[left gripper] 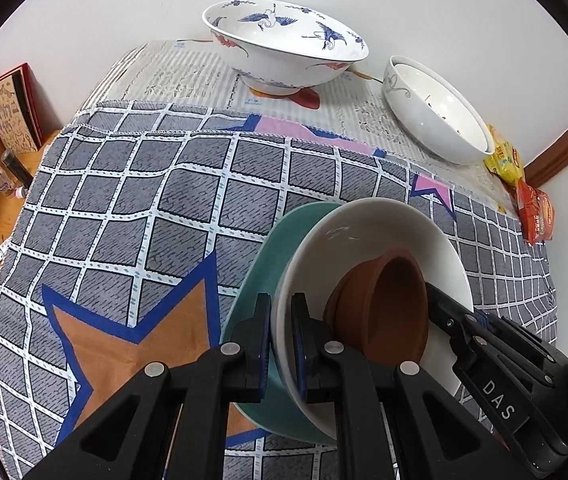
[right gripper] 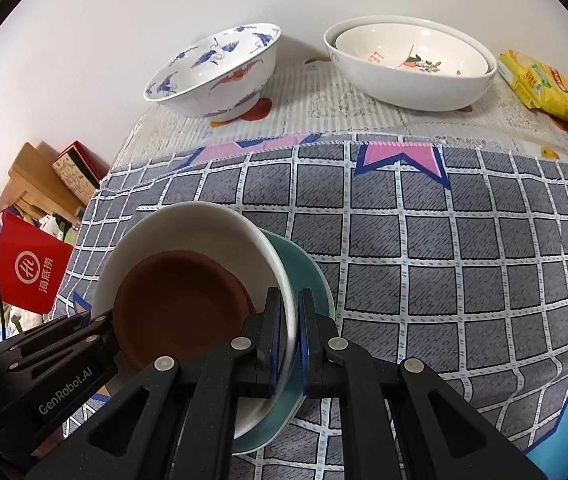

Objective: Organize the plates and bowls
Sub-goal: 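Lower the white bowl onto the teal plate and open both grippers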

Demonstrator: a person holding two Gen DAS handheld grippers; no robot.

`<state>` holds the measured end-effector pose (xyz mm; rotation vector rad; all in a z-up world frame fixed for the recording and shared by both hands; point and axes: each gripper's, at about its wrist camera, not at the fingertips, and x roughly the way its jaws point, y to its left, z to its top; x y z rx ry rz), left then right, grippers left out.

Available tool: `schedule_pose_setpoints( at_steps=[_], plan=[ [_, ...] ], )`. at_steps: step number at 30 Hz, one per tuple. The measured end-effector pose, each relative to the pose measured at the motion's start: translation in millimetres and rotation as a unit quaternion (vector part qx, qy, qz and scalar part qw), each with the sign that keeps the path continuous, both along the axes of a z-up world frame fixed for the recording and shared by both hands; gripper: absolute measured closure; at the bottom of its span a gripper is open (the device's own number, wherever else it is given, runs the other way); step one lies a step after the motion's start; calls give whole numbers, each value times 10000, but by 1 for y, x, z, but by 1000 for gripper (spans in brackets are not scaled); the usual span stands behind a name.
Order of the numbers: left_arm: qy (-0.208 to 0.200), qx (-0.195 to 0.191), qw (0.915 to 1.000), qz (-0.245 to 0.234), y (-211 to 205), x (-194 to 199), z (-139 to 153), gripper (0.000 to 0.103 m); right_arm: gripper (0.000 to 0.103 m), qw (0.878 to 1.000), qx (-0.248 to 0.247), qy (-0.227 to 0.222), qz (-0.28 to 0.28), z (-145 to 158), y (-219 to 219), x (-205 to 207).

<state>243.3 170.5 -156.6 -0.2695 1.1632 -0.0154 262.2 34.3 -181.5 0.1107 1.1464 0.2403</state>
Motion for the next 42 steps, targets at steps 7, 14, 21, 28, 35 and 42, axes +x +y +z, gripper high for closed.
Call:
schedule_pose_setpoints(
  at_steps=[7,14,21,28,35,42],
  plan=[
    [-1,-36,10000,36,3,4,-2,93,94,10000,19,-36,88,-2,2,4],
    [-29,-114,9999,71,6,1,-1,92,90,9998,104,25,166,-3,2,4],
    [-184,-116,9997,66,8,-11,11,90,89,9998,132,-17,160,5,0,-4],
    [-343,26,9993,129,6,-33,30,88,86,9995,182,-123,240,21,-6,-22],
    [-748,447,9962,-77,-19,-71,57,78,86,9977,-55,-564,378,53,-18,-63],
    [-1208,600,9905,-277,-63,-109,85,58,70,9942,-456,-968,109,90,-60,-119]
  ],
)
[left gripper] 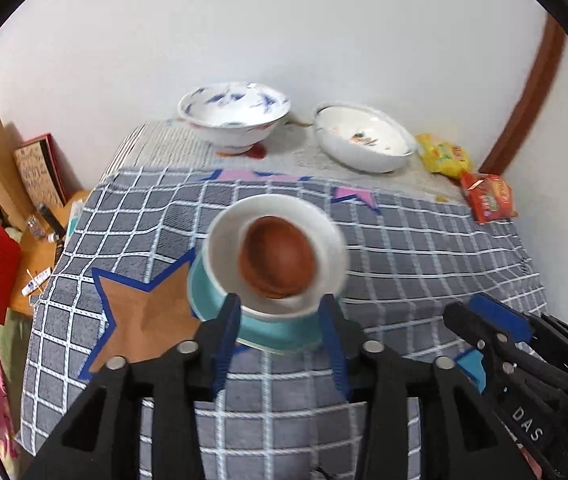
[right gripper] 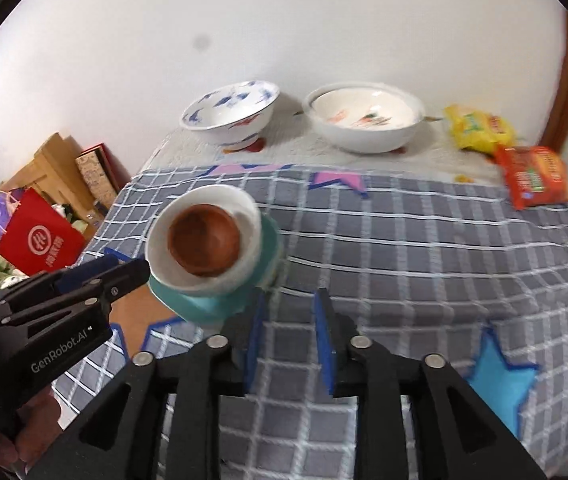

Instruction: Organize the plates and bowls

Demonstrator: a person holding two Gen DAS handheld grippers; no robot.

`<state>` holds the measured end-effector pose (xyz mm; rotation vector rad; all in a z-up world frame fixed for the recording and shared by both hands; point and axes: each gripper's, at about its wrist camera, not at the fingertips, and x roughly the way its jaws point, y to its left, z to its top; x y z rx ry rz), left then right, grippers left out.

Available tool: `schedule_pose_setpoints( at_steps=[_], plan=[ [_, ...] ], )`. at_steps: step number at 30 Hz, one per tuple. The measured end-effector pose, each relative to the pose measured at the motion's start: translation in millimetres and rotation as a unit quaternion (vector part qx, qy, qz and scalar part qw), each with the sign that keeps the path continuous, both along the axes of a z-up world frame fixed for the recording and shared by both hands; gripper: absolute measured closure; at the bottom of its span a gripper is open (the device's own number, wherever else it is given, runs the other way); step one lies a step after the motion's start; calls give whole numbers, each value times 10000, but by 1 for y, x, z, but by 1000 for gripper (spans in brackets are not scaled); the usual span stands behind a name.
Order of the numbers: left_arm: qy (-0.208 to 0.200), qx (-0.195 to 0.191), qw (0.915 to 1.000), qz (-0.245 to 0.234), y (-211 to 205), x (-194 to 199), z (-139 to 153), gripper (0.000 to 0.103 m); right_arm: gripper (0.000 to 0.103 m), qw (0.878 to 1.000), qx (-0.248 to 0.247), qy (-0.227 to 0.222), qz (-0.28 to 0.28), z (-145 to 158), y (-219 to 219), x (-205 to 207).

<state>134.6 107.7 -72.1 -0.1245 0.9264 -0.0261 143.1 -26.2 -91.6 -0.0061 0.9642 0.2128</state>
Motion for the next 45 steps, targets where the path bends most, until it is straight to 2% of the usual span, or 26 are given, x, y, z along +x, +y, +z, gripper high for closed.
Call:
schedule_pose_setpoints(
  at_steps=[2,7,8,9,11,13,15,18,27,45],
  plan=[
    [-134,11,9999,-56,-14,-12,9,51,65,9998,-98,-85,-162,10,-14,-14],
    [-396,251,9988,-105,-44,-39,23,36,64,9985,22,-154,-523,25,-58,-48],
    [-427,293,9986,-134,-51,-46,24,35,59,9979,19,-191,-619,26,-65,-54],
    [-447,318,9984,-153,-56,-50,25,32,48,9970,27,-268,-724,29,-74,-62],
    [-491,340,9981,-148,-65,-60,25,30,40,9951,97,-491,-854,35,-90,-78],
    [-508,306,9981,-150,-71,-69,26,26,35,9938,79,-606,-931,38,-100,-89],
    [-545,316,9978,-187,-78,-79,28,23,24,9926,6,-677,-1012,42,-109,-101],
    [-704,451,9963,-211,-90,-95,33,20,18,9903,-168,-827,-1102,48,-119,-120],
    [-1012,588,9929,-220,-108,-131,51,17,18,9879,-274,-985,-1167,63,-126,-158],
    [-1065,660,9920,-172,-108,-143,57,17,18,9866,-264,-1113,-1160,71,-124,-177]
  ],
)
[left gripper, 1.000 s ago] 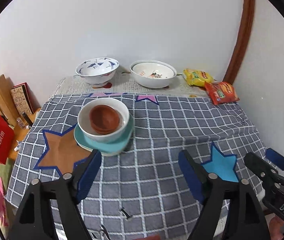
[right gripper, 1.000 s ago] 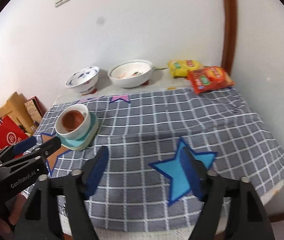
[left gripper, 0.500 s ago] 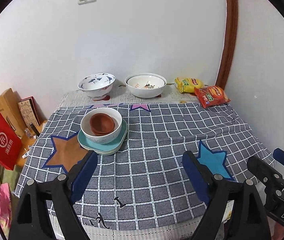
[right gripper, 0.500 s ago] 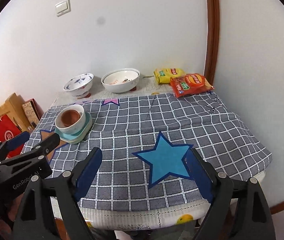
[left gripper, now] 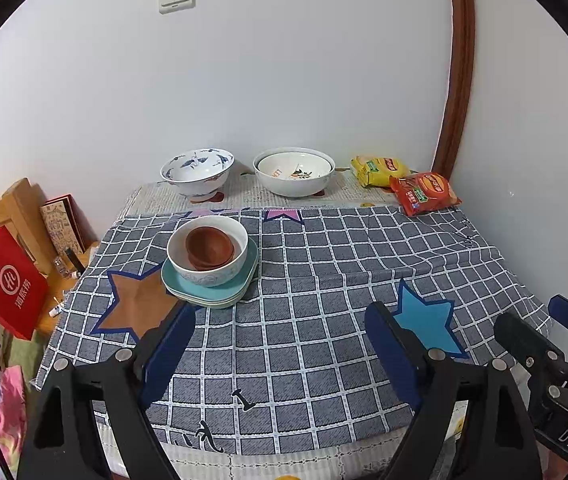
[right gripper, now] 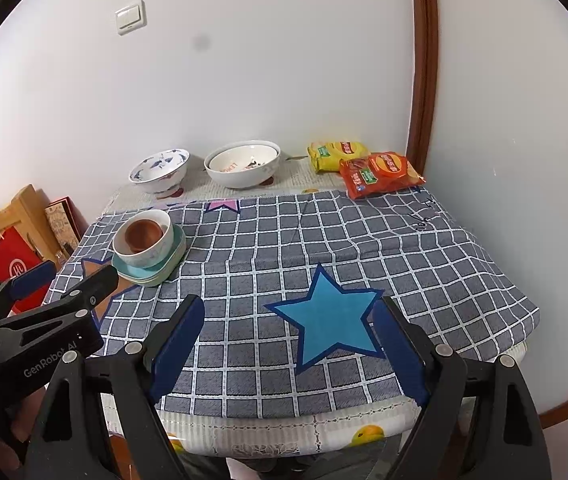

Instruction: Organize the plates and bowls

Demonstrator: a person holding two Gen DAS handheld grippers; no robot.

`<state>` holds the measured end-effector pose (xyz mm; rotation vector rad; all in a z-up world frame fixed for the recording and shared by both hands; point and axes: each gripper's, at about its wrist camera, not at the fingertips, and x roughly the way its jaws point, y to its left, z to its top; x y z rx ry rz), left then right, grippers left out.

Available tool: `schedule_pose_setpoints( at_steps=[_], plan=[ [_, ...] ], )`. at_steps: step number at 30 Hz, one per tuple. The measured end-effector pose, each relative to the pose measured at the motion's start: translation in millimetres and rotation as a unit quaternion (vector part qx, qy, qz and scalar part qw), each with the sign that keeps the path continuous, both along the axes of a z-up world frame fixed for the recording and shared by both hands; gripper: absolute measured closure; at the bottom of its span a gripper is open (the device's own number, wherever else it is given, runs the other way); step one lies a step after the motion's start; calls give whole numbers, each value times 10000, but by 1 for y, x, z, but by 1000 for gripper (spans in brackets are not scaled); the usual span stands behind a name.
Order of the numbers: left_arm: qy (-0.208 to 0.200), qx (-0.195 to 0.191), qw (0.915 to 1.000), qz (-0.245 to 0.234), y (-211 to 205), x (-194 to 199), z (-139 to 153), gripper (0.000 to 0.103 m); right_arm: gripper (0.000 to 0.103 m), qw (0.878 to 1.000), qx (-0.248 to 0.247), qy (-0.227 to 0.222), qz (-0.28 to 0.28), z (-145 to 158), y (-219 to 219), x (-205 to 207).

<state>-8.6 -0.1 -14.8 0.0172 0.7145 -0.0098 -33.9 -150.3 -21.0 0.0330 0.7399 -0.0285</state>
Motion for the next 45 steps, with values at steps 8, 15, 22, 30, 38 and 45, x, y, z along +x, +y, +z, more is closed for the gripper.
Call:
schedule_pose_setpoints(
  at_steps=[8,15,22,30,38,45],
  plan=[
    [-8,-10,10000,9,0,-1,2,17,18,10000,-7,-42,-11,2,1,-2],
    [-1,-25,10000,18,0,-1,2,17,18,10000,-25,-50,-11,3,1,-3],
    [18,-32,10000,-1,0,-1,2,17,18,10000,-25,-43,-10,4,1,-3],
    [21,-27,10000,-7,-1,-2,2,17,18,10000,-14,-78,-14,6,1,-5],
    [26,-32,10000,-22,-3,-3,2,17,18,10000,-7,-94,-18,6,1,-6],
    [27,-35,10000,-22,-3,-3,2,17,18,9999,0,-113,-25,7,2,-7]
  ],
)
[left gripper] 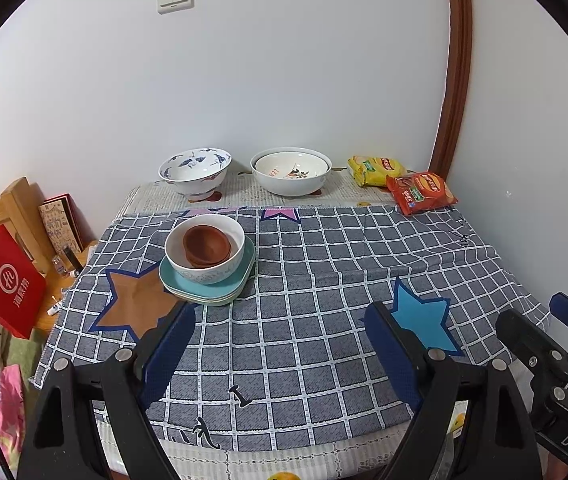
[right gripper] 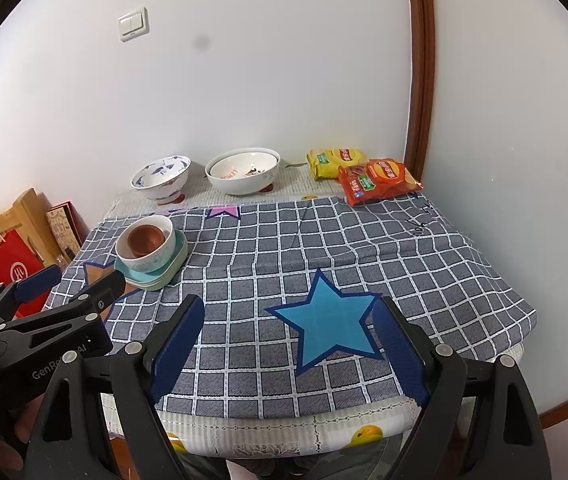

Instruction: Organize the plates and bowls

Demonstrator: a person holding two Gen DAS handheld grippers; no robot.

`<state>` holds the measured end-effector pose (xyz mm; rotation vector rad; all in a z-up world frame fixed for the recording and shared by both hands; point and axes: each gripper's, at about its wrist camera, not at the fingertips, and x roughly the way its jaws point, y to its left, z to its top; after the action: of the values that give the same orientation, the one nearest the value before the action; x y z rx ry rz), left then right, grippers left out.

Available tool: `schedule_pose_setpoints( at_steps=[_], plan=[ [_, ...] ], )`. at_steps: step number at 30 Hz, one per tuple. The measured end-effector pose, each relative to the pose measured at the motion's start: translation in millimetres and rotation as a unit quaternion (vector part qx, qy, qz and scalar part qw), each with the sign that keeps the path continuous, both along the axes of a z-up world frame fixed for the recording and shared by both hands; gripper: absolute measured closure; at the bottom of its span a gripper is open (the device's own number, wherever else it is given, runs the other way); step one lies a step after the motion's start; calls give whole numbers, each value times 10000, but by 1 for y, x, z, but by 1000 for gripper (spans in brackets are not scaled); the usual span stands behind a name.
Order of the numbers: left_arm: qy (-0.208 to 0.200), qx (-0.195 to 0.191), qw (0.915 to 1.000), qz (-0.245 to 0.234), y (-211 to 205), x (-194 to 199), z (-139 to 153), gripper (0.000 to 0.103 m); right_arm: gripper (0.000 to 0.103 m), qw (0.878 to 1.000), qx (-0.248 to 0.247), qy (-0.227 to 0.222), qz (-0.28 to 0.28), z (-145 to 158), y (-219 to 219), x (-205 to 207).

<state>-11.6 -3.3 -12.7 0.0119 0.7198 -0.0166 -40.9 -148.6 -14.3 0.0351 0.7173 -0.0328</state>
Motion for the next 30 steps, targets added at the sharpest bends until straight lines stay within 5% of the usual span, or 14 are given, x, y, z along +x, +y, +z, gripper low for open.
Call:
schedule_pose_setpoints(
  at_steps=[30],
  plan=[
    [-1,-9,10000,-3,-1,-1,2,17,18,9999,16,-112,-17,4,3,-7]
  ],
)
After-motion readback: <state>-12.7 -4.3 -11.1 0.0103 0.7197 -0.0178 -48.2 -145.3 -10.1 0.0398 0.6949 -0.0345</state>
